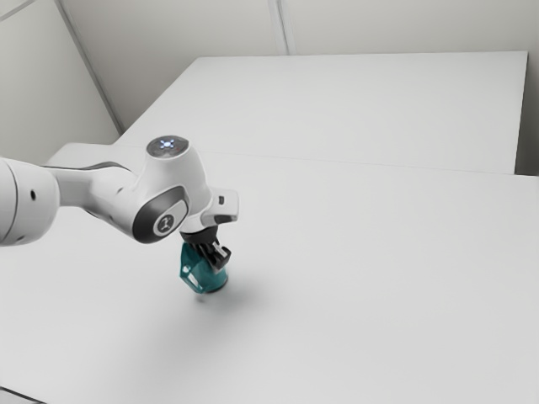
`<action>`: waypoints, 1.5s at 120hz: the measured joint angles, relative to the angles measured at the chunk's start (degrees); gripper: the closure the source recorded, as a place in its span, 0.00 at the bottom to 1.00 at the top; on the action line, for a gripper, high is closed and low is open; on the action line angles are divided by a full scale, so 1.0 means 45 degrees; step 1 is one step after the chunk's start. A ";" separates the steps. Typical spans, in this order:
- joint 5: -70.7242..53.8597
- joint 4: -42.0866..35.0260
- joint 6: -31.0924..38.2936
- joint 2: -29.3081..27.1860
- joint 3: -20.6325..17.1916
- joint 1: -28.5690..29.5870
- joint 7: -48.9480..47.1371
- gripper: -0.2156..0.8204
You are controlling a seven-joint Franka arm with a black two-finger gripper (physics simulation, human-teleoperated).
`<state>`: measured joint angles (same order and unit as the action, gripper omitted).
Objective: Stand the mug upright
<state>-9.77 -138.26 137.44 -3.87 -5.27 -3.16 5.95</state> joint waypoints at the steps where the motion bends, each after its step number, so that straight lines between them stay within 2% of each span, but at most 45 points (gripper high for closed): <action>1: 0.0003 0.0002 0.0002 -0.0011 0.0000 0.0000 -0.0003 0.75; 14: 0.0076 0.0042 0.0021 -0.0219 -0.0005 -0.0004 -0.0031 0.56; 24: 0.0126 0.0077 0.0002 -0.0392 -0.0022 -0.0018 -0.0049 0.45; 37: 0.0161 0.0135 -0.0036 -0.0583 -0.0048 -0.0023 -0.0062 0.36; 52: 0.0300 0.0509 -0.0262 -0.0655 -0.0125 -0.0020 -0.0068 0.30; 100: 0.1934 0.3155 -0.3523 -0.0517 -0.0155 -0.0006 -0.0419 0.24; 149: 0.2257 0.6877 -0.6737 0.0759 -0.0058 0.0227 -0.0824 0.23; 180: 0.2238 0.9356 -0.8682 0.0898 0.0050 0.0336 -0.0974 0.23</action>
<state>0.30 -96.16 98.37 0.17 -5.05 -1.64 1.57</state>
